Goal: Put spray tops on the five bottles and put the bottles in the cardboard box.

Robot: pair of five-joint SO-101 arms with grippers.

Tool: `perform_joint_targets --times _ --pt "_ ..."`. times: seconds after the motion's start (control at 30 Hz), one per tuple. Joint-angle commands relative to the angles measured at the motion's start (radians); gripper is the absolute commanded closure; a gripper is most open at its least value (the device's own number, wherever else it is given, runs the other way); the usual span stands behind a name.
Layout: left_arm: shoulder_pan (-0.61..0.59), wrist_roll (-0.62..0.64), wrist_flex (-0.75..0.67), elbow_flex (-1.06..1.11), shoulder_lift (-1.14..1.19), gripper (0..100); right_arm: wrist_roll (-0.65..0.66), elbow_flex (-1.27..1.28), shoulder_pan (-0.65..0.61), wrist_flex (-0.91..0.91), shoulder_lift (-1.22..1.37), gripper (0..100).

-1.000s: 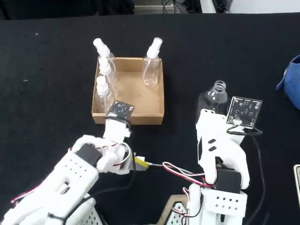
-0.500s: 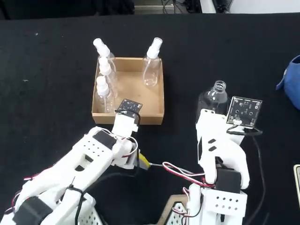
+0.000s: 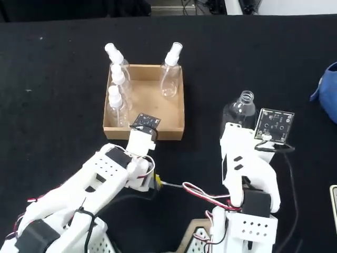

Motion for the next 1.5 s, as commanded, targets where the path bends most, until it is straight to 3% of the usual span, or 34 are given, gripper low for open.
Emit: perform_joint_targets --times 0.0,0.2,0.6,0.83,1.03,1.17,1.3,1.47 --pt "-0.001 0.005 -0.006 -0.007 -0.002 84 0.002 -0.008 0.014 -0.023 -0.021 98.8" --pt "-0.093 -0.003 0.049 -0.021 -0.009 84 0.002 -0.007 0.014 -0.023 -0.021 98.8" --pt "-0.458 -0.249 0.152 -0.048 -0.011 84 0.002 -0.007 0.014 -0.025 -0.021 98.8" --pt "-0.478 -0.258 0.374 -0.242 -0.011 84 0.002 -0.007 0.014 -0.026 -0.021 98.8" --pt "-0.44 -0.249 0.387 -0.292 -0.009 84 0.002 -0.005 0.014 -0.028 -0.021 98.8" --pt "-0.41 -0.11 0.361 -0.275 0.0 84 0.002 -0.005 0.014 -0.028 -0.021 98.8" --pt "-0.381 0.032 0.232 -0.197 -0.009 84 0.002 -0.005 0.014 -0.029 -0.021 98.7" --pt "-0.351 0.307 0.133 -0.122 0.0 84 0.002 -0.005 0.012 -0.029 -0.021 98.7"
